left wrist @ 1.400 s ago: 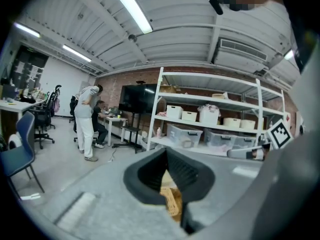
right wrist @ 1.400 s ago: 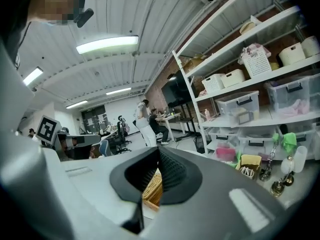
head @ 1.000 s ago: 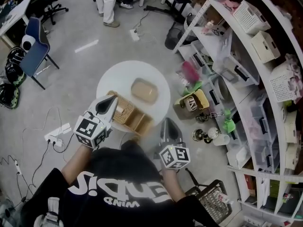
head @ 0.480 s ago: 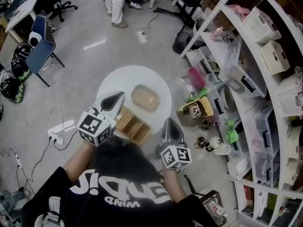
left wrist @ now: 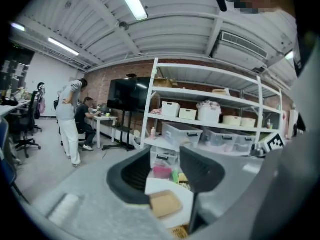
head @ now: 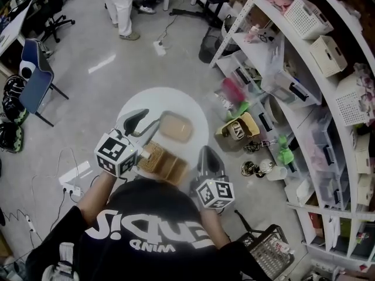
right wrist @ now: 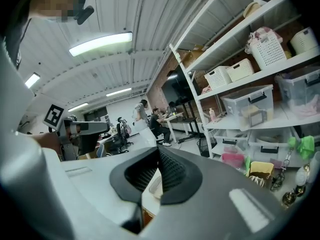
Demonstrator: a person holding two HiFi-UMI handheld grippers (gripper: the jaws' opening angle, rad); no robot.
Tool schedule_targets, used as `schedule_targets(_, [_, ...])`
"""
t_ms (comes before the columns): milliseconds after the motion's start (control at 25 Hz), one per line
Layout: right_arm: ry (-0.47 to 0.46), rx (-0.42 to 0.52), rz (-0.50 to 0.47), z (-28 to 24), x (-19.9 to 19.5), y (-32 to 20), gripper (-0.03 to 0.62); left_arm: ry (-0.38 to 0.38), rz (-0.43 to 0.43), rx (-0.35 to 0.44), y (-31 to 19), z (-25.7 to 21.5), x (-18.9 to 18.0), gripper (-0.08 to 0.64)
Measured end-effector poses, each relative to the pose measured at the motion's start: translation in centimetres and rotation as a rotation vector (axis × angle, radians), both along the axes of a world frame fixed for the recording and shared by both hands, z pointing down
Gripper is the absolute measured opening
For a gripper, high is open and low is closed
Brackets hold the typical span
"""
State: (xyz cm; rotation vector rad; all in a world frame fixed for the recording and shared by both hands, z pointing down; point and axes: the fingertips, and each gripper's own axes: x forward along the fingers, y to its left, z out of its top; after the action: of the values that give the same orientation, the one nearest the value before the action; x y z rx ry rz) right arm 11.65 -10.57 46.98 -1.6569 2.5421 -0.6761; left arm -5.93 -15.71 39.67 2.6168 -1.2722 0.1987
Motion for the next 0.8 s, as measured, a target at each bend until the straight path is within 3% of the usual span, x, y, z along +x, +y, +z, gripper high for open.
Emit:
schedule_targets(200, [0.001, -0.008, 0.027, 0.4, -1.3, 0.0, -0.002, -0.026, 0.083, -0.061, -3.3, 1.1, -0.6, 0.25])
schedule_targets(800, [0.004, -0.052, 0.077, 2.0, -0.9, -1.4, -0.002, -0.045, 0.155, -0.314, -11.9, 11.9, 0.8, 0.259])
